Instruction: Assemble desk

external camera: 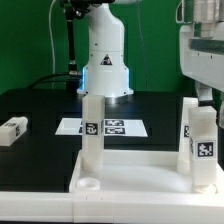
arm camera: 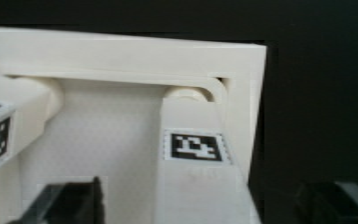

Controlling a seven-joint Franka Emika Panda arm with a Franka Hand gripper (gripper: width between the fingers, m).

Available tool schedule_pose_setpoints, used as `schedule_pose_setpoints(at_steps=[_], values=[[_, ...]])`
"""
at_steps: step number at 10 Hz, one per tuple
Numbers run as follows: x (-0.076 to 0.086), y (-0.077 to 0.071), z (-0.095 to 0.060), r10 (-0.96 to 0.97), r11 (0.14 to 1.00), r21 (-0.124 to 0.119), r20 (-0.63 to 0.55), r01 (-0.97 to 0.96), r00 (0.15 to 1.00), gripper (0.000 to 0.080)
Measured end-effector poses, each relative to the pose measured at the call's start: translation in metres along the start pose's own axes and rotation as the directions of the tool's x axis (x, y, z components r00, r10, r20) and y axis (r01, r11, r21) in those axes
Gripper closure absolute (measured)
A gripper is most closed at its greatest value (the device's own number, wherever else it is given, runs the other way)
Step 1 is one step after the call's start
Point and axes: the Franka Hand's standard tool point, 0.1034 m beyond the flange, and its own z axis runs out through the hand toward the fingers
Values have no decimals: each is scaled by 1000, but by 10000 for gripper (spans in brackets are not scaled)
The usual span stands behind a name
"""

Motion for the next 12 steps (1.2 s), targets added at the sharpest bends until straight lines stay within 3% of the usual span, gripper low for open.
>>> schedule_pose_setpoints(at_steps=[1, 2, 6, 12], values=[[-1, -1, -1, -114, 993, -11, -6, 114, 993, 188], [-2, -2, -2, -222, 975, -11, -6, 222, 975, 157], [-1, -1, -1, -508, 862, -14, -5, 507, 862, 150], [2, -1, -1, -845, 534, -34, -12, 845, 534, 150]])
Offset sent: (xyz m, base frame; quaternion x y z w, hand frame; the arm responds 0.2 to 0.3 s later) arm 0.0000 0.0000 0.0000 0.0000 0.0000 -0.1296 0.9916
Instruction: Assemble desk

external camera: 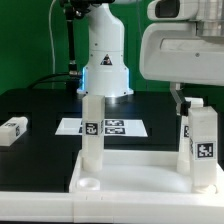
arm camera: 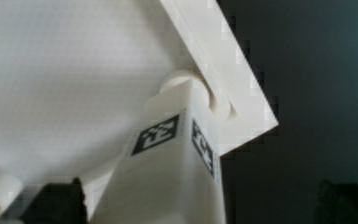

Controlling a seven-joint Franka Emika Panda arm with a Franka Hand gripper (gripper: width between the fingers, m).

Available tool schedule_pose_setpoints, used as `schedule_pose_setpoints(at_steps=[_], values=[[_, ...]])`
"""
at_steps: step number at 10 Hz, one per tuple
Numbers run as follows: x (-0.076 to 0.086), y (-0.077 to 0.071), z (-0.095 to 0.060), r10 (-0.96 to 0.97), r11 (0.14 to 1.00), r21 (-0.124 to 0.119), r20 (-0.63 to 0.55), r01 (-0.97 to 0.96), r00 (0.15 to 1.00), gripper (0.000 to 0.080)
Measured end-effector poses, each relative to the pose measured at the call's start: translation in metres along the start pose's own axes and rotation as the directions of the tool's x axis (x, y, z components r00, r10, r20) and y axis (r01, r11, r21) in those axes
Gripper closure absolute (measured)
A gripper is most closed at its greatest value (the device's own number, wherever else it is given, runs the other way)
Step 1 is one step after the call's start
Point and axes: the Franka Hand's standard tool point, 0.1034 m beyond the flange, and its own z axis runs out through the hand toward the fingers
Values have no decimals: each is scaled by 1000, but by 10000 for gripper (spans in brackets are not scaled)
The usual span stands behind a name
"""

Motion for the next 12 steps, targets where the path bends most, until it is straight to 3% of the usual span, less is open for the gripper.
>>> schedule_pose_setpoints(at_steps=[6, 7, 8, 10, 12], values=[[4, 5, 0, -352, 936, -4, -1, 352, 936, 150], [4, 6, 0, -376, 927, -10, -2, 376, 927, 274], [4, 6, 0, -372, 928, -10, -2, 372, 928, 274], [4, 6, 0, -371, 928, -10, -2, 371, 928, 510], [4, 6, 0, -339, 941, -9, -3, 339, 941, 509]])
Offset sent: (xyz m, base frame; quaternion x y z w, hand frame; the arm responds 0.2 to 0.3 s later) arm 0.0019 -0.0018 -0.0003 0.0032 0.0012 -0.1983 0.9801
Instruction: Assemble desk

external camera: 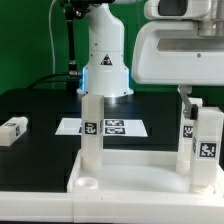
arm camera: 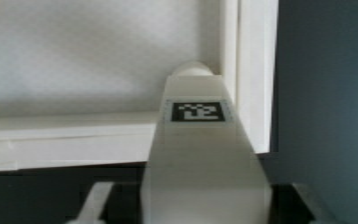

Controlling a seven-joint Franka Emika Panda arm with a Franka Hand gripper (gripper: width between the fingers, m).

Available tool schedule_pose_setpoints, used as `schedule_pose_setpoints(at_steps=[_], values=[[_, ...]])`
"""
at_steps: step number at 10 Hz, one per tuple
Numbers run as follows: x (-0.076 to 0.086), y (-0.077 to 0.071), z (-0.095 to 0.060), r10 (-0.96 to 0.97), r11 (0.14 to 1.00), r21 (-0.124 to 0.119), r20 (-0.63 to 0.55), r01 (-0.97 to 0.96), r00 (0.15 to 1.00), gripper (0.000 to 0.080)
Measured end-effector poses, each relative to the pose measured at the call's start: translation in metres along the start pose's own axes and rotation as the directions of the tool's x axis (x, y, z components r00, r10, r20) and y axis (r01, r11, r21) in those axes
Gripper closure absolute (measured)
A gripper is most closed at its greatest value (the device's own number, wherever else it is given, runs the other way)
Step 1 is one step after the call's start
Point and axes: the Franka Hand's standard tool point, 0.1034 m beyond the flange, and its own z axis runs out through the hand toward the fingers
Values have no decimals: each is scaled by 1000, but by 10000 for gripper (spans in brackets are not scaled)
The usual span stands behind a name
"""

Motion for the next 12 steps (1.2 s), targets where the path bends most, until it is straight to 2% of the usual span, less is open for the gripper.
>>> schedule_pose_setpoints(at_steps=[2, 4, 7, 9, 11, 12], values=[[0, 0, 0, 37, 999, 0, 0, -37, 999, 509], [0, 0, 0, 184, 983, 1, 0, -184, 983, 509], [1, 3, 1, 427, 904, 30, 1, -427, 904, 509], [2, 3, 2, 622, 782, 49, 4, -621, 783, 509], [1, 4, 2, 737, 674, 50, 15, -737, 676, 509], [1, 3, 3, 820, 570, 47, 21, -820, 571, 509]])
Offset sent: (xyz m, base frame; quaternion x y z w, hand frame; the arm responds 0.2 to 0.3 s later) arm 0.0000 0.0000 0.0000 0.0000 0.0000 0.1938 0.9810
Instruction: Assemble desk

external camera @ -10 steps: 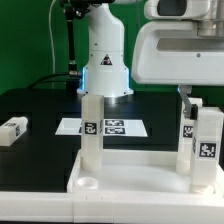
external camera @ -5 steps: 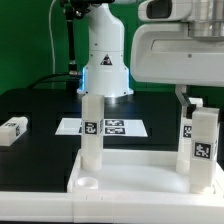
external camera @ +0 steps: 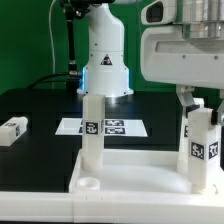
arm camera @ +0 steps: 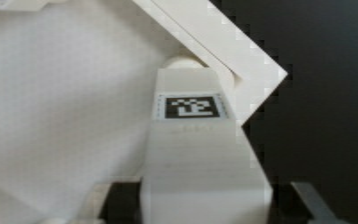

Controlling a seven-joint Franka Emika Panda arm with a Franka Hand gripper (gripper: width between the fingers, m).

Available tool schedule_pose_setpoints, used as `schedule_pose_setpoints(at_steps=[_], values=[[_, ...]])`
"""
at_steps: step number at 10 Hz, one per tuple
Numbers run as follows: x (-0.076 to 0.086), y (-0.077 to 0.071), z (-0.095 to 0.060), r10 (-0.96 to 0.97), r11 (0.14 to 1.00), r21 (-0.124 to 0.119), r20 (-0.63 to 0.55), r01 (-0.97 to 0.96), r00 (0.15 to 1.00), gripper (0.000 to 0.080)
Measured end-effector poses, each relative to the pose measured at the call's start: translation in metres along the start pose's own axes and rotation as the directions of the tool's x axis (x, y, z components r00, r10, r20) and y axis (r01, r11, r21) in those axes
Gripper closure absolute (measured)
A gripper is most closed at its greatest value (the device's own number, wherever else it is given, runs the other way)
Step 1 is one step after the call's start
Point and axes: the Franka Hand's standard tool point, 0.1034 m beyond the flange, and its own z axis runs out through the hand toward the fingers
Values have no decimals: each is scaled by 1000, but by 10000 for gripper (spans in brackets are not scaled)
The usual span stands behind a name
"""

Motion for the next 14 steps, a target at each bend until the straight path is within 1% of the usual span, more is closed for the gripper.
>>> schedule_pose_setpoints(at_steps=[2, 4, 7, 8, 9, 10, 11, 12, 14], values=[[-3, -1, 0, 193, 981, -2, -1, -193, 981, 509], [-4, -1, 0, 334, 943, -4, 2, -334, 943, 509], [-6, -1, 0, 460, 888, -5, 3, -460, 888, 509], [-6, -2, 1, 456, 890, -4, 2, -456, 890, 509], [-5, -1, 1, 365, 931, -4, 1, -365, 931, 328], [-6, -1, 1, 345, 939, -5, 2, -345, 939, 213], [-6, -1, 1, 275, 961, -5, 0, -275, 961, 213], [-6, -1, 1, 160, 987, -6, -1, -160, 987, 162], [-8, -2, 2, 1, 1000, -7, 1, -1, 1000, 150]])
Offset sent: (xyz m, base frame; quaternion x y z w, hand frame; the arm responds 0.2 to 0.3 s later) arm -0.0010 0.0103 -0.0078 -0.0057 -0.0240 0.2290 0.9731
